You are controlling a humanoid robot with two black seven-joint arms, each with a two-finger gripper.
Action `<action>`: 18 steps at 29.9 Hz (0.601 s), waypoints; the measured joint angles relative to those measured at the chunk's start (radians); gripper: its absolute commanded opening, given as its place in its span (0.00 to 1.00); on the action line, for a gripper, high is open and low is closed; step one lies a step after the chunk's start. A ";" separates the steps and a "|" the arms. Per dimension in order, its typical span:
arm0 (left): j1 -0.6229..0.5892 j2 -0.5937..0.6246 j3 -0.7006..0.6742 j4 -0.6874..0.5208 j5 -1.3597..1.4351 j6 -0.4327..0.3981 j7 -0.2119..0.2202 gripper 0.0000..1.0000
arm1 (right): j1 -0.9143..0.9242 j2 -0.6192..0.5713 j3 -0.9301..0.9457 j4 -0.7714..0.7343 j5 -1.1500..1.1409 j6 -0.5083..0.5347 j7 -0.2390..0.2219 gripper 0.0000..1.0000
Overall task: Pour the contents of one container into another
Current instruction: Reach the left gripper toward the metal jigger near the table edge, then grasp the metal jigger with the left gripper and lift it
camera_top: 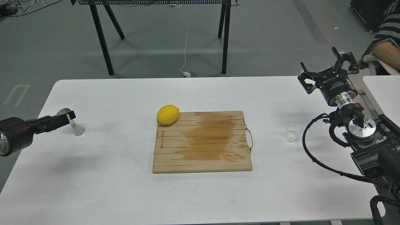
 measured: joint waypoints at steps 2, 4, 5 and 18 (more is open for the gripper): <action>0.016 -0.047 0.000 0.051 0.010 0.026 0.026 1.00 | 0.000 0.000 -0.001 0.000 0.000 0.000 0.000 1.00; 0.030 -0.089 -0.002 0.095 0.016 0.045 0.044 1.00 | 0.000 -0.001 -0.001 0.000 -0.001 0.000 -0.001 1.00; 0.035 -0.110 -0.003 0.120 0.018 0.054 0.051 1.00 | 0.000 -0.002 -0.001 0.000 -0.001 0.000 -0.001 1.00; 0.081 -0.315 -0.009 0.363 0.021 0.136 0.114 0.99 | -0.001 -0.009 -0.001 -0.002 -0.002 -0.001 -0.002 1.00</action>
